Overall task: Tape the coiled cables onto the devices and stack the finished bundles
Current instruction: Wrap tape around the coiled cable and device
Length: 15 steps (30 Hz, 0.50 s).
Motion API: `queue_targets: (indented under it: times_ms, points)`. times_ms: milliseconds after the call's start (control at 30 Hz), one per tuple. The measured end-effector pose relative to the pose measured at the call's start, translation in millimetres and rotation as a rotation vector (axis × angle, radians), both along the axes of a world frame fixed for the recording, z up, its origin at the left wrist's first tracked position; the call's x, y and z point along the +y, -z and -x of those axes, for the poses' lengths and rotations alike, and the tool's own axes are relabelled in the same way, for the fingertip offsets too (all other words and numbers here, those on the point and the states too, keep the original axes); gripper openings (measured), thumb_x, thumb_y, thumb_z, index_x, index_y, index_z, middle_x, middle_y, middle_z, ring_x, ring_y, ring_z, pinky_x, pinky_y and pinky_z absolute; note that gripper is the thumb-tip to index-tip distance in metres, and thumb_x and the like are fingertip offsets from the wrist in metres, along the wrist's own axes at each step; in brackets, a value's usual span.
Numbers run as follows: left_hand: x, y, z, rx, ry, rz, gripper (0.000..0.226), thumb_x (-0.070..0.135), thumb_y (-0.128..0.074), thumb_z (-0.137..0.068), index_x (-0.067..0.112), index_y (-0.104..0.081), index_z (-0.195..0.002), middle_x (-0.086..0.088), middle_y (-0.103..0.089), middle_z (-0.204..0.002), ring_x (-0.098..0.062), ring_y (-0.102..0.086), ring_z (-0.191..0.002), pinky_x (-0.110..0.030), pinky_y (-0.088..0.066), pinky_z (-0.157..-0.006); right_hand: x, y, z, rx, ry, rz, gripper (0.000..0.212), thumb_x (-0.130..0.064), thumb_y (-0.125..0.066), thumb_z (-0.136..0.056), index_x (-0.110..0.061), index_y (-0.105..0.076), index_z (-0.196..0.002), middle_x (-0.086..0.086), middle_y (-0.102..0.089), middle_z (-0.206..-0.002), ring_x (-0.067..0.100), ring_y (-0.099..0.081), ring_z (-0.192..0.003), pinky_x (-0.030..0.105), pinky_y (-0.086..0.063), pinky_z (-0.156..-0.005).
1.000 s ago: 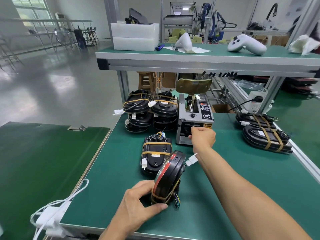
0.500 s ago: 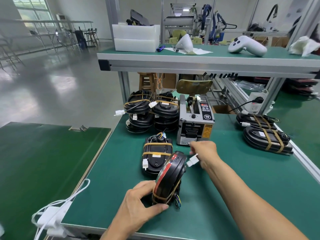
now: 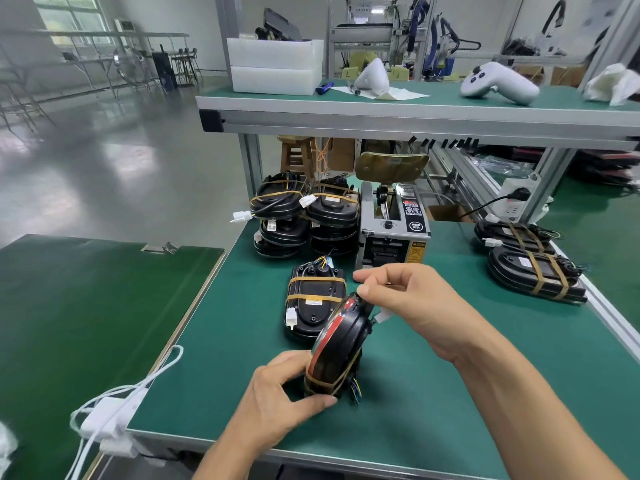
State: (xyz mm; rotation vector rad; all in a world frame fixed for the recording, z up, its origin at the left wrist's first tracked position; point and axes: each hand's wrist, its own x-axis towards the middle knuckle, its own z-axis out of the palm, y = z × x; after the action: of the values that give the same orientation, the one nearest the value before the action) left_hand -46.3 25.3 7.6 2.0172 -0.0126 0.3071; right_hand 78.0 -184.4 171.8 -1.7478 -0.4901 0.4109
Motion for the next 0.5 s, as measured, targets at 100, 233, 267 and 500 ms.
queue_targets:
  times_ms: [100,233,267,500]
  points:
    - [-0.2,0.4,-0.3,0.003,0.002,-0.005,0.038,0.044,-0.093,-0.077,0.042,-0.081,-0.112,0.018,-0.074,-0.126,-0.011,-0.068,-0.123,-0.021,-0.049,-0.104,0.5,2.4,2.1,0.002,-0.008,0.022,0.024,-0.017,-0.077,-0.091,-0.022,-0.076,-0.068,-0.011,-0.078,-0.111,0.006,-0.074,-0.103,0.030,-0.054,-0.086]
    - [1.2,0.8,-1.1,0.004,0.006,-0.012,0.038,0.046,-0.093,-0.077,0.041,-0.080,-0.113,0.019,-0.074,-0.127,-0.011,-0.067,-0.125,-0.023,-0.049,-0.105,0.8,3.2,2.2,0.006,-0.005,0.052,0.023,-0.015,-0.077,-0.090,-0.020,-0.077,-0.067,-0.011,-0.079,-0.105,0.002,-0.072,-0.104,0.030,-0.054,-0.085]
    - [1.2,0.9,-1.0,0.000,0.006,-0.013,0.039,0.046,-0.092,-0.077,0.041,-0.080,-0.113,0.019,-0.074,-0.127,-0.010,-0.067,-0.125,-0.023,-0.049,-0.105,1.1,3.7,2.0,0.007,-0.004,0.056,0.022,-0.014,-0.078,-0.089,-0.018,-0.077,-0.068,-0.010,-0.080,-0.104,0.001,-0.072,-0.103,0.029,-0.054,-0.084]
    - [1.9,3.5,-2.1,0.004,0.005,-0.024,0.040,0.048,-0.093,-0.077,0.043,-0.079,-0.114,0.019,-0.073,-0.130,-0.010,-0.067,-0.127,-0.023,-0.048,-0.106,1.7,4.8,2.2,0.030,0.007,0.056,0.023,-0.014,-0.079,-0.087,-0.019,-0.078,-0.066,-0.013,-0.079,-0.103,0.002,-0.073,-0.100,0.022,-0.048,-0.080]
